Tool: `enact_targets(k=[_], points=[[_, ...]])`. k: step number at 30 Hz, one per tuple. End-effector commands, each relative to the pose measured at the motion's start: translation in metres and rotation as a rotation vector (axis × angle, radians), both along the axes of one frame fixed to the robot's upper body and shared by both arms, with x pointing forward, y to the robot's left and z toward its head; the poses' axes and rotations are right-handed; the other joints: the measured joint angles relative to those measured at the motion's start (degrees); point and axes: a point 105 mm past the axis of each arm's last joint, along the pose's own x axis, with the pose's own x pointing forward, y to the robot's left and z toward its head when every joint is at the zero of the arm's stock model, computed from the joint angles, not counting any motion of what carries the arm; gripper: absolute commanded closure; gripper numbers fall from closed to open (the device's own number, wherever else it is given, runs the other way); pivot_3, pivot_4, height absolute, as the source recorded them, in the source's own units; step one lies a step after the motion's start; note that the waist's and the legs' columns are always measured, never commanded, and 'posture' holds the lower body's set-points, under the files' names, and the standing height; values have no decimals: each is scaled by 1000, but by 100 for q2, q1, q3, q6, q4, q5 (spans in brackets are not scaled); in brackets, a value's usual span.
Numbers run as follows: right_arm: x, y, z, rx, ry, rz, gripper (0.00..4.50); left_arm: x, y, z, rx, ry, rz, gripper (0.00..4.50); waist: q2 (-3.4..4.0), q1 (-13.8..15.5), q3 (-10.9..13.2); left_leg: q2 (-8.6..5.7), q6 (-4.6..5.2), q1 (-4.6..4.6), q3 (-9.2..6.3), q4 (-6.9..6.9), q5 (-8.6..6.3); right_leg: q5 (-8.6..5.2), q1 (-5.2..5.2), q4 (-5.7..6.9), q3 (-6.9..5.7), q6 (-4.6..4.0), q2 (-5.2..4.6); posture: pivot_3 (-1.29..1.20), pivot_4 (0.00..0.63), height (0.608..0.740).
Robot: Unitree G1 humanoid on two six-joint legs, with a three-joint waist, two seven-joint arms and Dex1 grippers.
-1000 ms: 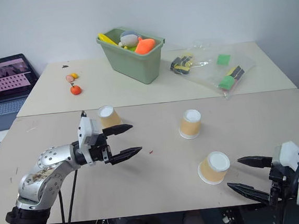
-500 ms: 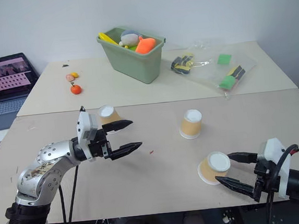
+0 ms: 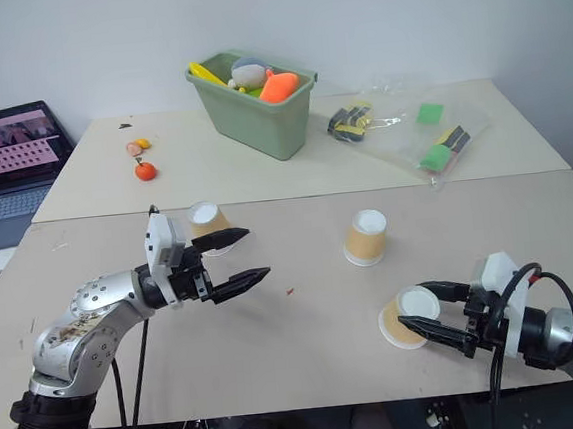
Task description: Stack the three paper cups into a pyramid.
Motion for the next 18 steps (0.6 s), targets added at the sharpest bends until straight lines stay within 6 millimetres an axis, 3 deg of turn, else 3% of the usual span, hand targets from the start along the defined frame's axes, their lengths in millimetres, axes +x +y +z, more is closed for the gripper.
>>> enact_targets(k=[1, 6, 10, 16, 18], points=[[8, 8, 13, -3, -60, 37, 1703, -6, 7, 6, -1, -20, 6, 0, 0, -23, 0, 0, 0, 0, 0, 0, 0, 0, -1, 0, 1, 0, 0, 0, 150, 740], [16, 31, 33, 33, -84, 150, 1703, -18, 24, -18, 83, -5, 34, 0, 2, -106, 0, 2, 0, 6, 2, -3, 0, 1, -2, 2, 6, -2, 3, 0, 150, 740], [16, 70, 51, 141, -47, 290, 1703, -29, 34, -34, 86, 18, 100, 0, -4, -133, 3, 5, 0, 1, 2, -3, 0, 2, -6, -1, 5, -5, 6, 0, 150, 740], [31, 112, 38, 125, -2, 376, 1703, -29, 48, -36, 25, 11, 265, 0, -10, -59, 3, 6, 0, -2, -2, -2, 0, 4, -10, -2, 0, -8, 5, 0, 150, 740], [48, 122, 38, 114, -30, 360, 1703, -27, 53, -28, -15, -8, 327, 0, -10, -22, 3, 5, -1, -6, -2, -2, 0, 5, -16, -1, -1, -9, 5, 0, 150, 740]])
